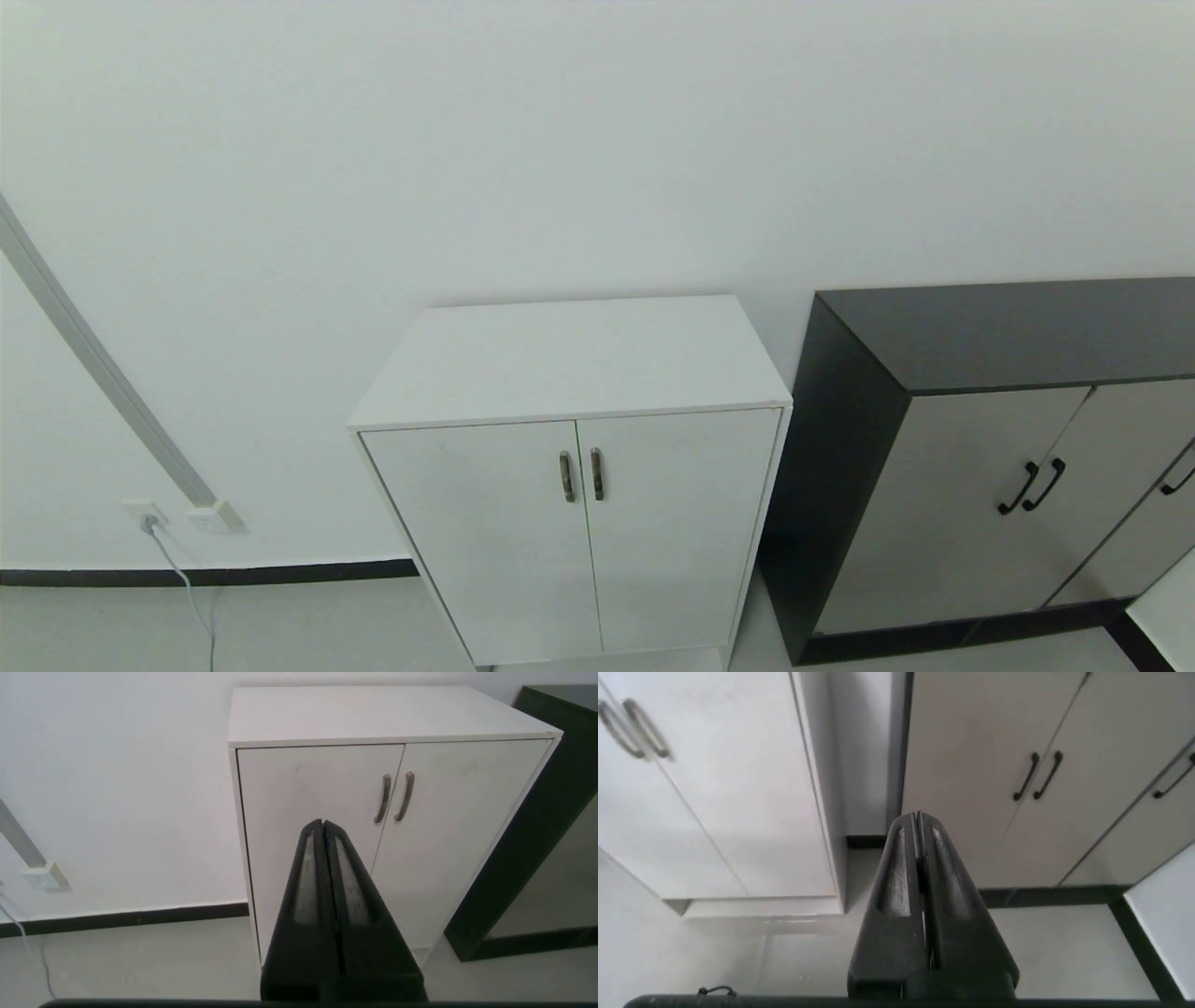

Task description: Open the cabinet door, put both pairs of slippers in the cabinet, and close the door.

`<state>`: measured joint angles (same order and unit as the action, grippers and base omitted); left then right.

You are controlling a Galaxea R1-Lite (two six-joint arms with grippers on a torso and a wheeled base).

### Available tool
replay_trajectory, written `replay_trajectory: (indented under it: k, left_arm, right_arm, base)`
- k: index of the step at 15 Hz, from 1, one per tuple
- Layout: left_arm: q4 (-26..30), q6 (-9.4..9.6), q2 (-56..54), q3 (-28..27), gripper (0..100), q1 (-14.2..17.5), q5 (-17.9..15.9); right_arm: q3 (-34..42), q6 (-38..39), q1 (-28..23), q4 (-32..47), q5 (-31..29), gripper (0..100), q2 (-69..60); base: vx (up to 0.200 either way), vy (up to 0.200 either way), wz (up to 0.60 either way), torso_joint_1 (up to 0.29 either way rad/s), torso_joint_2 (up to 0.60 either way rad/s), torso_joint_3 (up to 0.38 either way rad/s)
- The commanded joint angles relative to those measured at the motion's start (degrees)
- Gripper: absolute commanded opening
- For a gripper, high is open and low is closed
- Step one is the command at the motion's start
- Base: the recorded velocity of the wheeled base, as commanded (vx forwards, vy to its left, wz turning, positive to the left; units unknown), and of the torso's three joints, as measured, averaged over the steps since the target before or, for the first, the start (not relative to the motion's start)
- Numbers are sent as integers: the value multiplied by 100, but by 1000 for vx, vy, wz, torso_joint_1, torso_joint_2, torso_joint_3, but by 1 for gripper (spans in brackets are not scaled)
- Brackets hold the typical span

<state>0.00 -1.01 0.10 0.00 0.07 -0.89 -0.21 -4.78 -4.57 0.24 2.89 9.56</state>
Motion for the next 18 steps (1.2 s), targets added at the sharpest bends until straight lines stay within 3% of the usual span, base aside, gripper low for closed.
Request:
replay_trajectory:
  k: [1,7,11,13,18]
  left_arm:
    - [0,-4,-1,0,0,1,10]
    - [0,-4,-1,0,0,1,1]
    - [0,-4,-1,0,0,1,1]
    - [0,-4,-1,0,0,1,1]
    - [0,13,-1,0,0,1,-8]
  right_arm:
    - [12,3,-202,2,1,0,-94]
    - [21,214,-193,-7,36,0,-384]
    - [21,258,466,-7,221,0,-560]
    - [21,249,466,-7,221,0,-938]
    - [21,785,457,-68,-386,0,-947]
  base:
    - [0,0,0,0,0,0]
    - [0,0,0,0,0,0]
    - [0,0,0,0,0,0]
    - [0,0,0,0,0,0]
    - [0,0,0,0,0,0]
